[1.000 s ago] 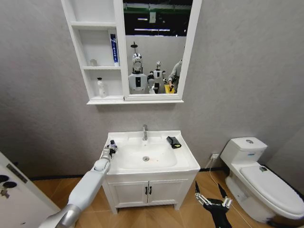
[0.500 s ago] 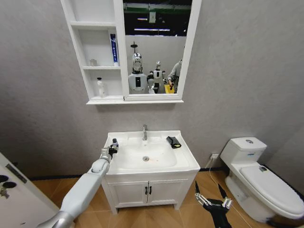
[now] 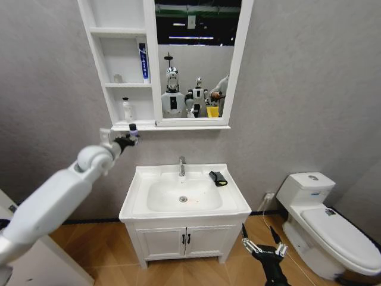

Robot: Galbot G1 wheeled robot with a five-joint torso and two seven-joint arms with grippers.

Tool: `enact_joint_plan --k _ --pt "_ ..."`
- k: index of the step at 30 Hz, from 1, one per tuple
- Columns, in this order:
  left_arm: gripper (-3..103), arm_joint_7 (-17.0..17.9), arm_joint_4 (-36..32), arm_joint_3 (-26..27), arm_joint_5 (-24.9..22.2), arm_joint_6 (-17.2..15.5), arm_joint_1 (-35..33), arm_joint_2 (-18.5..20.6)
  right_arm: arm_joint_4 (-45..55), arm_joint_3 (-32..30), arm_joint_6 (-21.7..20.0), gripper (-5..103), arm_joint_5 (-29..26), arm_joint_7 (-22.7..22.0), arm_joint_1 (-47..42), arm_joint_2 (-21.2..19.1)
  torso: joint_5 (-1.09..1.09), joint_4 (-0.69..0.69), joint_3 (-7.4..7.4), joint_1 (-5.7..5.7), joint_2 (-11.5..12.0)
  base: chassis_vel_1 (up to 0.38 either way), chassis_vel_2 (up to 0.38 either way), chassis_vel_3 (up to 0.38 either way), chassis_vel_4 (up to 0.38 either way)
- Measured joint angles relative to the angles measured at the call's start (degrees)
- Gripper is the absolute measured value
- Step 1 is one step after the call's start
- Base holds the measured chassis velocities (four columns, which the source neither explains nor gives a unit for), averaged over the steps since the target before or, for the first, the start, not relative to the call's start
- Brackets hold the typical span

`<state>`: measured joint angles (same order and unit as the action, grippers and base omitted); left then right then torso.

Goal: Move facial cleanser and shampoo from washbasin to cabinet, then wipe washbasin with towel.

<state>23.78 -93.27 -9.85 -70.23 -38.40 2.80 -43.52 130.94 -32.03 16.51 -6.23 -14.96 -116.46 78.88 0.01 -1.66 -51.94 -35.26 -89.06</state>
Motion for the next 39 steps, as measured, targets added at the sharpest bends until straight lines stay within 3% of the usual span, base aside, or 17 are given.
enact_joint_plan --k 3,7,16,26,32,39 --pt "42 -0.26 5.28 -3.37 -0.68 -1.58 5.94 -3.35 0.01 -0.07 0.41 100 0.00 -0.09 -0.01 0.09 0.01 -0.03 -0.01 0.00 0.00 0.000 0.000 0.000 0.000" --pt "42 -2.84 14.60 -7.85 3.16 -1.67 11.57 -8.22 -0.07 -0.19 1.07 100 -0.22 -0.15 -0.13 -0.04 -0.01 0.01 -0.01 -0.01 0.00 0.000 0.000 0.000 0.000" --pt "42 -5.15 26.35 -9.11 10.14 0.65 13.68 -14.26 -0.80 -0.06 1.29 100 -0.72 -0.22 0.66 -0.31 -0.02 0.01 -0.01 -0.01 0.01 0.000 0.000 0.000 0.000" --pt "42 -6.78 39.20 -8.43 14.62 2.85 16.41 -20.03 -1.39 -0.21 2.18 100 -0.63 -0.20 0.58 -0.13 -0.01 0.01 0.00 -0.01 0.00 0.000 0.000 0.000 0.000" --pt "42 -8.85 43.28 -7.58 17.19 4.09 16.48 -21.59 -1.51 -0.54 2.27 100 -0.91 -0.22 0.67 -0.34 -0.02 0.02 0.00 -0.01 0.00 0.000 0.000 0.000 0.000" --pt "42 -10.95 42.39 -7.04 16.66 5.43 15.17 -21.28 -1.62 -0.27 2.27 100 -0.77 -0.23 0.64 -0.24 -0.02 0.01 0.00 0.00 0.01 0.000 0.000 0.000 0.000"
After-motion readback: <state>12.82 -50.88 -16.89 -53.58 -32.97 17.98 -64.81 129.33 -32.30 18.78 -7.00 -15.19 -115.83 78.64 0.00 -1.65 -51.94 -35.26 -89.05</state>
